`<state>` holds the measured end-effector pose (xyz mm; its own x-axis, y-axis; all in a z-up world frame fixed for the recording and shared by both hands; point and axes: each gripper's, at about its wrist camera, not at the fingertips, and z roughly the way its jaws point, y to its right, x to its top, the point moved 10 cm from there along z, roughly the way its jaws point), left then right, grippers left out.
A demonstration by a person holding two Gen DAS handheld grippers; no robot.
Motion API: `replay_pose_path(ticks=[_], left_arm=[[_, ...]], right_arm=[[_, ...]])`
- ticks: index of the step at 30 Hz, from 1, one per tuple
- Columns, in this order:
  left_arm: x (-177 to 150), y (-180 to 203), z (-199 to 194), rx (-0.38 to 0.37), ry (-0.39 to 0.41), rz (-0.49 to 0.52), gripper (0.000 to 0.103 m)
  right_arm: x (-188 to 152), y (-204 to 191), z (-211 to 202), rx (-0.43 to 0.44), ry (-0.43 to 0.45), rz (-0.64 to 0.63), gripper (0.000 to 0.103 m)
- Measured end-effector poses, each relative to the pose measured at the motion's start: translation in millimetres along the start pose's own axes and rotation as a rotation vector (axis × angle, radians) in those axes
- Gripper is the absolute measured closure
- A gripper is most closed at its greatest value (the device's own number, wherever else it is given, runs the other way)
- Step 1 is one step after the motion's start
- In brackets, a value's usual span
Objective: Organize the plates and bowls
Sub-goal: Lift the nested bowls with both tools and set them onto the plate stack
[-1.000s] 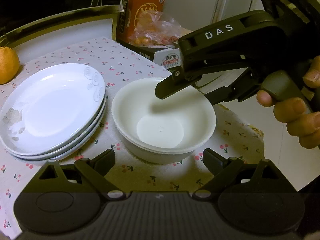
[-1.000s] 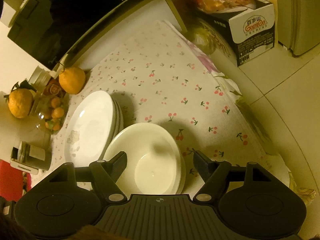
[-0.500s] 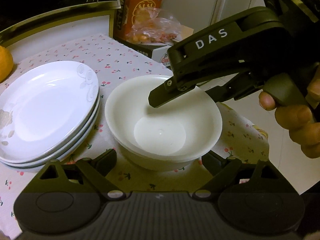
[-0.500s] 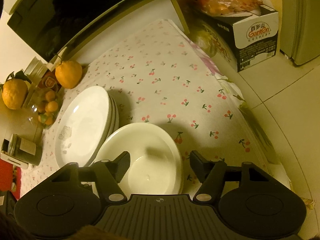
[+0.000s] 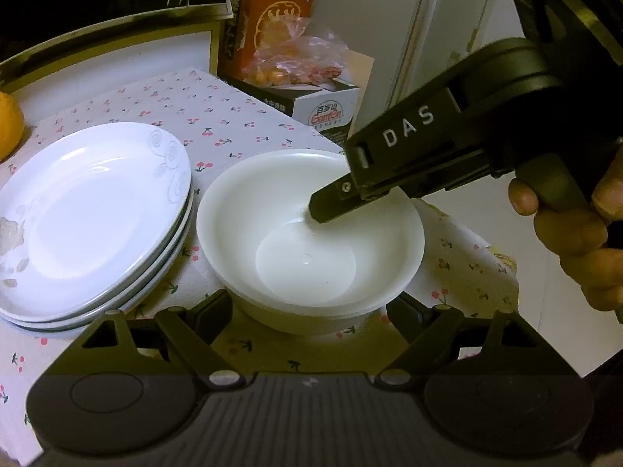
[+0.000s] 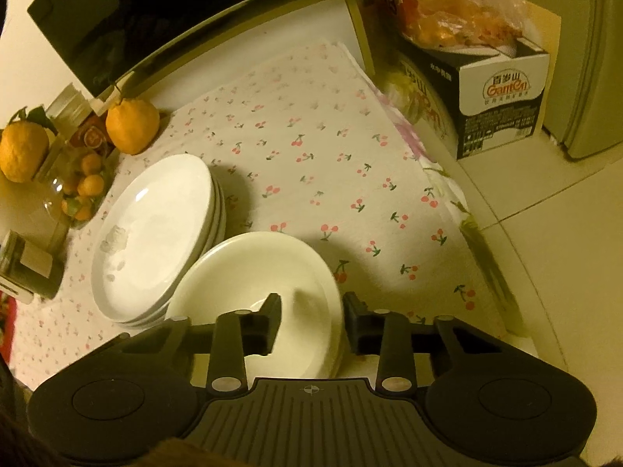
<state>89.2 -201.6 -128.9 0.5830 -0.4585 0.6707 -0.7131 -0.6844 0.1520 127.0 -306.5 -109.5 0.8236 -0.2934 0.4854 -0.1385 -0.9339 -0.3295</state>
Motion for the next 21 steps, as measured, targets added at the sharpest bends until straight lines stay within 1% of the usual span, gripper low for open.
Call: replay_pose_path(ticks=[8, 15, 21], left_arm=[[4.9, 0.2, -5.6, -0.006, 0.015, -0.003, 0.019], [16.0, -1.2, -17.1, -0.017, 0.041, -0.012, 0.018], [23.9, -7.1, -28.1, -0.016, 0.067, -0.022, 0.018]], right_arm=[[4.7, -3.9, -11.0, 0.001, 0.032, -0.026, 0.075], [13.2, -7.8, -27.9, 0.043, 0.071, -0.006, 0.075], [22.2, -16.2, -33.5, 0.075, 0.093, 0.021, 0.075]])
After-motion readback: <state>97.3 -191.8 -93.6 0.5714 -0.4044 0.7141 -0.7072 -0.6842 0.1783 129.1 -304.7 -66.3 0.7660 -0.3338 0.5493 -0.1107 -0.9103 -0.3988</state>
